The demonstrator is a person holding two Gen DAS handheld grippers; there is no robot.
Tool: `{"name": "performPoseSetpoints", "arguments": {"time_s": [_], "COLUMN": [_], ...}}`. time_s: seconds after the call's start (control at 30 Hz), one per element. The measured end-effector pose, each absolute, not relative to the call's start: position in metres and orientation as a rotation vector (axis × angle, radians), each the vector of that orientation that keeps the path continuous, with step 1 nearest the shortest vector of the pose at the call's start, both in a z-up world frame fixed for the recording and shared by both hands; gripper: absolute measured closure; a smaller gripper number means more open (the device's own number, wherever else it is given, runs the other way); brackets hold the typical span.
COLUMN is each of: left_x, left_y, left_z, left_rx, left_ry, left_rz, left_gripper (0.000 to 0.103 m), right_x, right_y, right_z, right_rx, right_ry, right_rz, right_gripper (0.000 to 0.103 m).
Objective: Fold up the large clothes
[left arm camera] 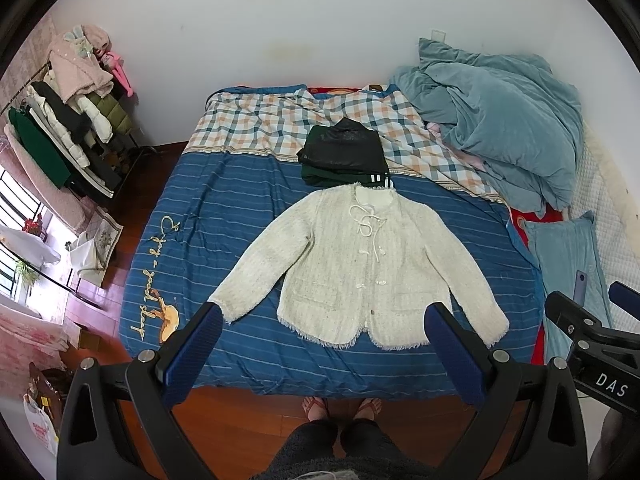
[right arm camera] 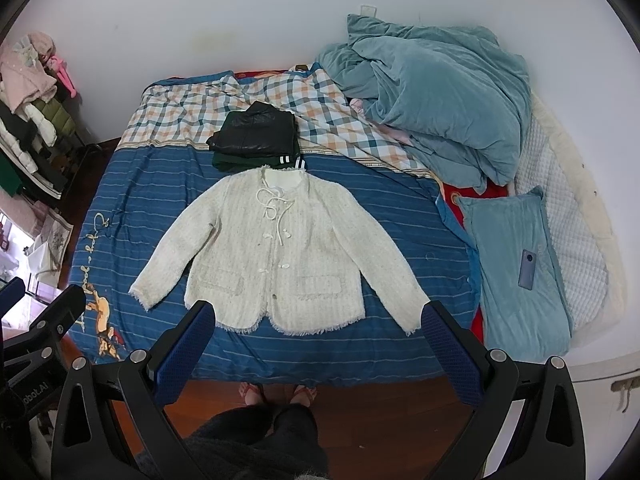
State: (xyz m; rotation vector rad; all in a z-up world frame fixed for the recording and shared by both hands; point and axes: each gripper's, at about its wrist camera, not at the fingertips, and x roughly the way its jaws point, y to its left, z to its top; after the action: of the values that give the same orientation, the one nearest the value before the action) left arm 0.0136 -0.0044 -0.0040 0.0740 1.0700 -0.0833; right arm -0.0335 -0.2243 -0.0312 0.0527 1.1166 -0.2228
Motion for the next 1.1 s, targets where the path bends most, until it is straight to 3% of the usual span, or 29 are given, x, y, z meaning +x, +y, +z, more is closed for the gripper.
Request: {"name": "performPoseSetpoints", "arguments": {"time_s": [0.83,1.03,1.1], "left_x": [0.039,0.083,0.104], "left_y": [0.01,0.003,-0.005], "left_z": [-0.024,-0.085,-0.119], "left_rx": [0.085,0.147,0.186], "left_ry": [1.055,1.018,1.023], "left_rz": [-0.089,-0.004,0.049], "left_gripper": [0.0,0.0,0.0], "right_x": [-0.019,-0.005,-0.005], "right_y": [-0.221,-0.284,-0.323], "right_z": [-0.044,-0.119,-0.157], "right_rx": [0.071,0.239,0.33], "right_ry": [1.128,1.078,1.106], "right_rz": [-0.232,-0.324,-0.403], "right_gripper": [0.0,0.0,0.005]}}
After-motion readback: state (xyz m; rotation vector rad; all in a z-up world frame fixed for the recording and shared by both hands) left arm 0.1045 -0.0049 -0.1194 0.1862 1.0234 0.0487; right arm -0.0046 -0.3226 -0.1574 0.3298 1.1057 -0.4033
